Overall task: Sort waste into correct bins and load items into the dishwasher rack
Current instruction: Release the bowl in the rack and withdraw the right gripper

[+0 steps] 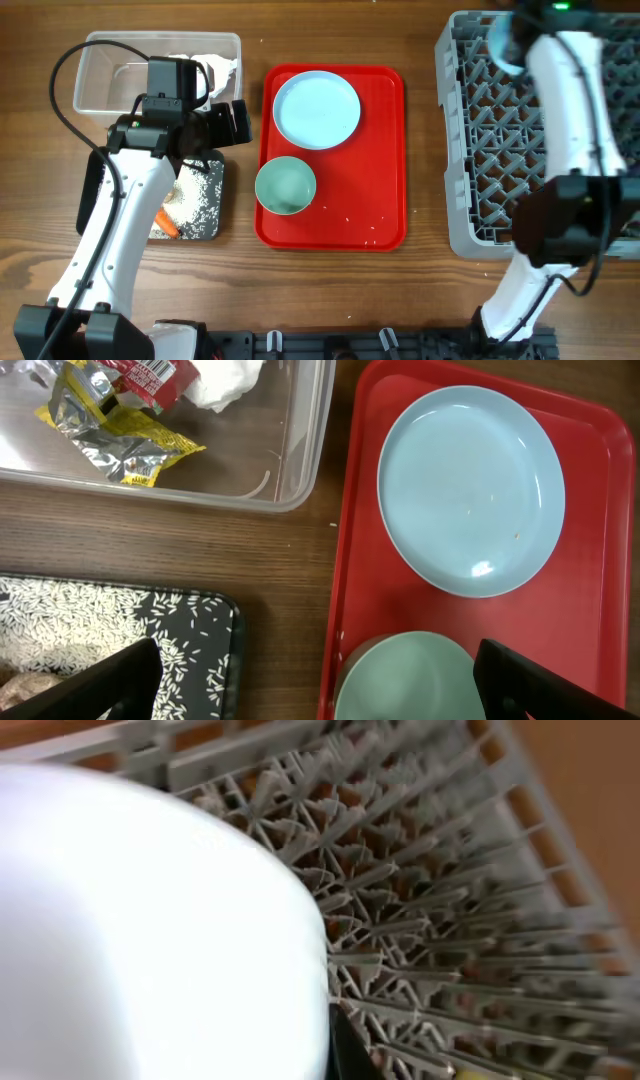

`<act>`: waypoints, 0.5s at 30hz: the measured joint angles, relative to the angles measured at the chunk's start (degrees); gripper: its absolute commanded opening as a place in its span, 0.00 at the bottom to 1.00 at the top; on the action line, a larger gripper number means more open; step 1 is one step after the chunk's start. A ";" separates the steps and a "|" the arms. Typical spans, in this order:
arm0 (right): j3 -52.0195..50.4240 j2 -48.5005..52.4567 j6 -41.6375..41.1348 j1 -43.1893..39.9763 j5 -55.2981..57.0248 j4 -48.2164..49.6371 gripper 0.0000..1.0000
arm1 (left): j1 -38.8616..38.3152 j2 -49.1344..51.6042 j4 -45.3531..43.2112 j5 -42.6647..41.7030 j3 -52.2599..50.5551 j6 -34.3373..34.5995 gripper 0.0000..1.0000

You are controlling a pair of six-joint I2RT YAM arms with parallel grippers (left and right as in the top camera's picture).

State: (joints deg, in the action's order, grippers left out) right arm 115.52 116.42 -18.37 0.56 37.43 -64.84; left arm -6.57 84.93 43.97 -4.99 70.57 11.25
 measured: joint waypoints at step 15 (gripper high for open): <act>-0.55 7.50 -5.88 7.19 16.61 -7.76 0.04 | 0.00 0.00 0.00 0.00 0.00 0.00 1.00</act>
State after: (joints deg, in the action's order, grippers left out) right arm 114.98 123.92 -24.25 7.75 54.04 -72.60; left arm -6.57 84.93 43.97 -4.99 70.57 11.25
